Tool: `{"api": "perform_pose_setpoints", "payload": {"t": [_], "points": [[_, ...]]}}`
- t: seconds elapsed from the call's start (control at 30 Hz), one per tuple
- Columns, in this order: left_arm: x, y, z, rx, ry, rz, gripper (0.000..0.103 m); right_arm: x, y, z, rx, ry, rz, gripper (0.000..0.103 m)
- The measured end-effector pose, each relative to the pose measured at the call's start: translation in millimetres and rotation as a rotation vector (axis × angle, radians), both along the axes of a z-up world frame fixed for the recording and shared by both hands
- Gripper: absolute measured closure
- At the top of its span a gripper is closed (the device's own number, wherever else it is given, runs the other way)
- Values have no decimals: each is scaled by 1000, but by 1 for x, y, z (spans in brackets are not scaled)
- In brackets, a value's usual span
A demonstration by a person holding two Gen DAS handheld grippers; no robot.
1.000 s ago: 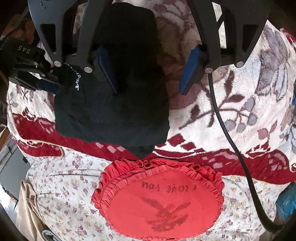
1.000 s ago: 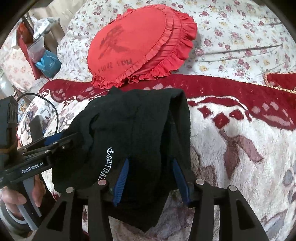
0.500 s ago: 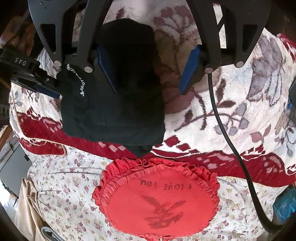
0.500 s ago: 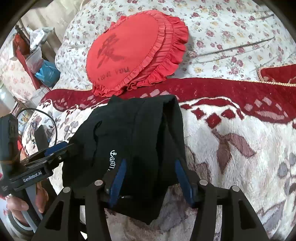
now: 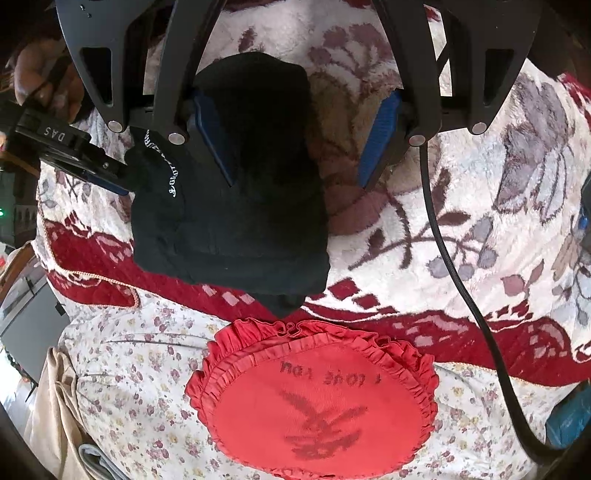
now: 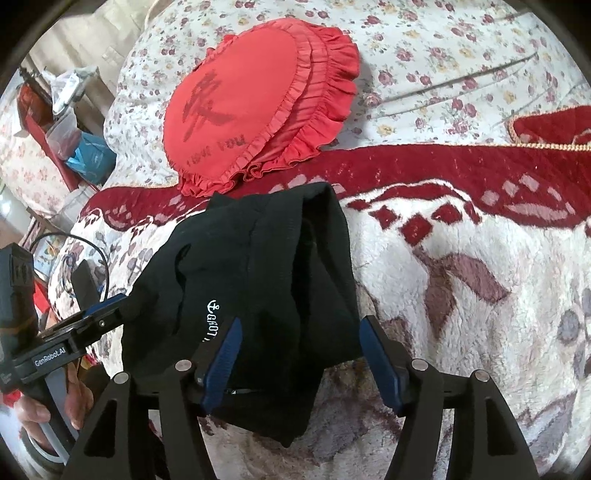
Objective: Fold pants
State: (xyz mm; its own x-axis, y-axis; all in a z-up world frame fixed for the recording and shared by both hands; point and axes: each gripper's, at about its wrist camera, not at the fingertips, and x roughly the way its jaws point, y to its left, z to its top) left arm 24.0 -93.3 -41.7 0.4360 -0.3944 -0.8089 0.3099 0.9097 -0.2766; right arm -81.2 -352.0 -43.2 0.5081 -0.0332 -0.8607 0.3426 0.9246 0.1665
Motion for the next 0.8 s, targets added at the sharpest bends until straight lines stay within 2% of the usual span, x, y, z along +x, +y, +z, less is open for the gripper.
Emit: {"api": "perform_pose_setpoints", "payload": {"t": [0.2,0.4,0.53,0.63,0.8], "points": [[3,3,-5,-22,30,0,34,2,-4,-5,13,6,-8,38],[7,6,-13,-77,69,-10,34,5,-9,-11,28,16,-6,35],[11,7,-22,-115,101,0,24,10,-10,-21,87,24,12,30],[12,5,-26,-135,114,-8,23,10,-10,-25,104,8,20,27],[16,-5,-33,-167,138,-25,22,9,-17,-29,173,-68,7,20]]}}
